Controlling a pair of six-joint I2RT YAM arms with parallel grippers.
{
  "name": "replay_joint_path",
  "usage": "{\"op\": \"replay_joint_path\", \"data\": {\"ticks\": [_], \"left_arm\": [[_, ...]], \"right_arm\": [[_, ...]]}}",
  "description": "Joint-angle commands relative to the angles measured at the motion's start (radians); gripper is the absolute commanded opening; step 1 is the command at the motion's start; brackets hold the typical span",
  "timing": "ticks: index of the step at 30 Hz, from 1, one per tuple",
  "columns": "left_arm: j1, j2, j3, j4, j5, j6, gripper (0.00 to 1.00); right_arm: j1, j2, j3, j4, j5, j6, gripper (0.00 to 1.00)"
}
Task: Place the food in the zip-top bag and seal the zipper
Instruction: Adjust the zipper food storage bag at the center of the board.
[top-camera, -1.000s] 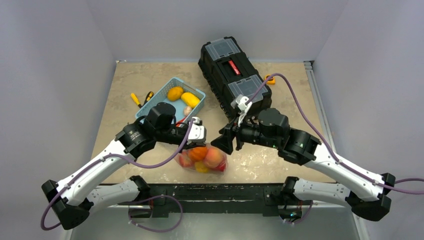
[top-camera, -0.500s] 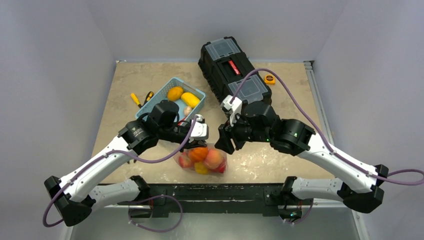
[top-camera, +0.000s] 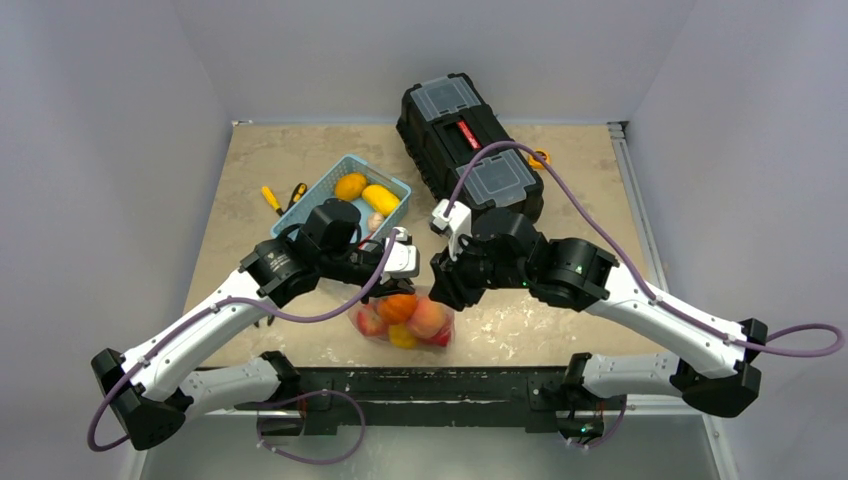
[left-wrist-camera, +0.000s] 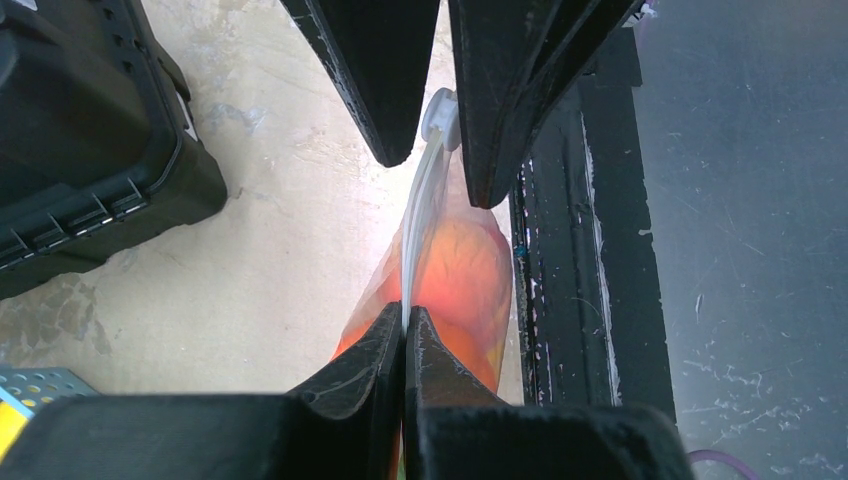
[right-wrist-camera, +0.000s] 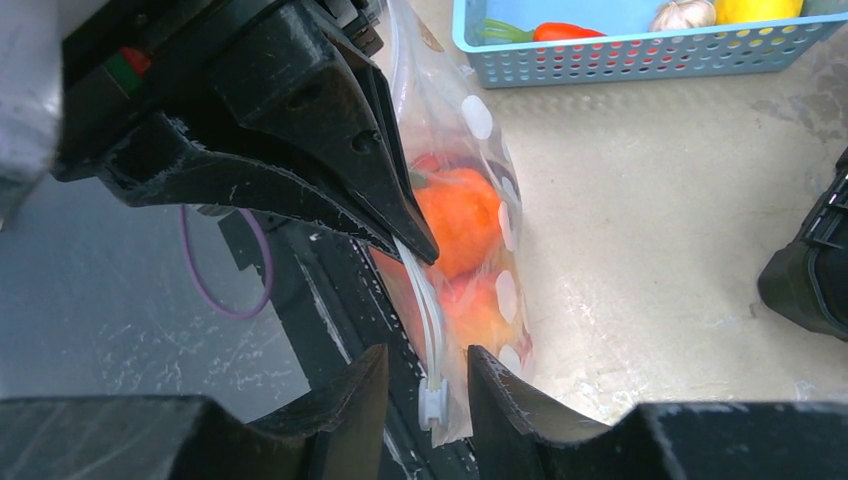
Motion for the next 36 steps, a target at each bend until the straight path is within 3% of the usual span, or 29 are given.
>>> {"op": "replay_joint_path", "data": {"ticks": [1, 5, 12, 24, 36], "left_arm": [[0.006, -0.003, 0.048, 0.017, 0.032, 0.001, 0.00], [0.008, -0.004, 0.047, 0.016, 0.034, 0.003, 0.00], [0.008, 0.000, 0.049, 0.015, 0.048, 0.002, 0.00], [0.031, 0.014, 0.054, 0.033, 0.135, -0.024, 0.00], [0.034, -0.008, 0.049, 0.023, 0.232, 0.004, 0.00]], "right_arm": [[0.005, -0.029, 0.038, -0.004, 0.024, -0.010, 0.33], [0.005, -0.032, 0.041, -0.014, 0.000, -0.015, 0.26], [0.006, -0.041, 0.036, -0.017, -0.007, -0.015, 0.24], [0.015, -0.029, -0.002, 0.076, -0.061, -0.030, 0.02], [0.016, -0.022, -0.081, 0.227, 0.010, -0.046, 0.05]]}}
